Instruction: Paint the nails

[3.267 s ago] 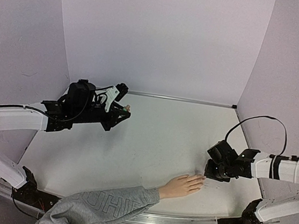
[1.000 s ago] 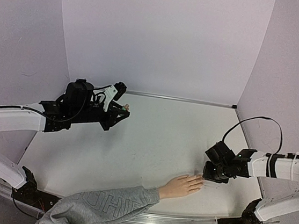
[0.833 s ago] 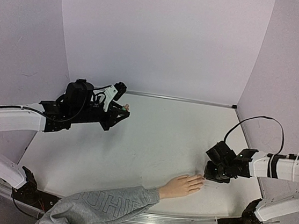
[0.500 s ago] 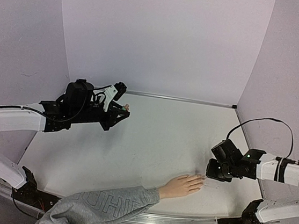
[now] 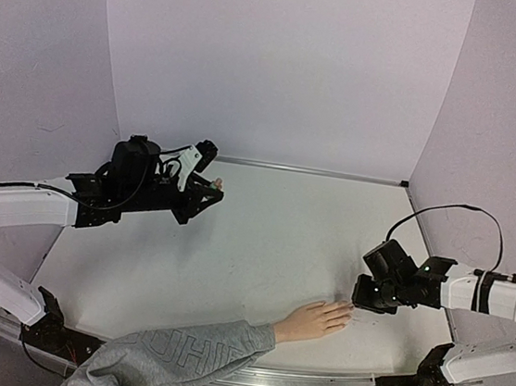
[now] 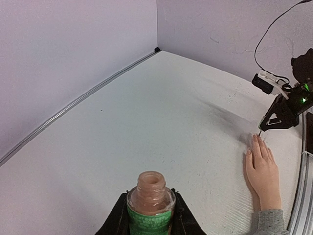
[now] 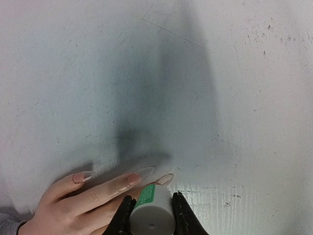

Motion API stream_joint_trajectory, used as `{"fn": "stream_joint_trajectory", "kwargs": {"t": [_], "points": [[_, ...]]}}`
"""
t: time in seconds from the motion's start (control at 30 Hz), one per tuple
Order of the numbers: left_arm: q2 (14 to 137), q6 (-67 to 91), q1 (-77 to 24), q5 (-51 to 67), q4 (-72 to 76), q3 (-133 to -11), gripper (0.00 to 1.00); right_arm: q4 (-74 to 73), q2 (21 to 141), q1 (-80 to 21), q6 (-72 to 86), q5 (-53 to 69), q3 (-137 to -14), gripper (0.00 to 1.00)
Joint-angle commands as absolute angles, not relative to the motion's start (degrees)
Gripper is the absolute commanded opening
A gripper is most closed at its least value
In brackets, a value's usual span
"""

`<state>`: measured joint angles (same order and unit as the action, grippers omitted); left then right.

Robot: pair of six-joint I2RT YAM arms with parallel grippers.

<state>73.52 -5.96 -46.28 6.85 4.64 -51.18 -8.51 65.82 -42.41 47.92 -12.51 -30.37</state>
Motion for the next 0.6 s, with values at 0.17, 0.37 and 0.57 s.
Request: {"fn": "stream_joint_trajectory", "kwargs": {"t": [0.17, 0.37, 0.57], "points": [[72.1, -5.9, -46.0, 6.5, 8.2, -51.6, 0.0, -8.6, 67.6, -42.3, 47.5, -12.8, -30.8, 0.0], [72.1, -6.0, -46.0, 6.5, 8.2, -51.7, 0.0, -8.5, 68.8, -42.3, 48.0, -13.0, -30.9, 0.0], [72.3, -6.0, -46.0, 6.5, 8.2, -51.8, 0.0, -8.5, 69.2, -42.3, 48.5, -13.8, -30.8, 0.0]]}}
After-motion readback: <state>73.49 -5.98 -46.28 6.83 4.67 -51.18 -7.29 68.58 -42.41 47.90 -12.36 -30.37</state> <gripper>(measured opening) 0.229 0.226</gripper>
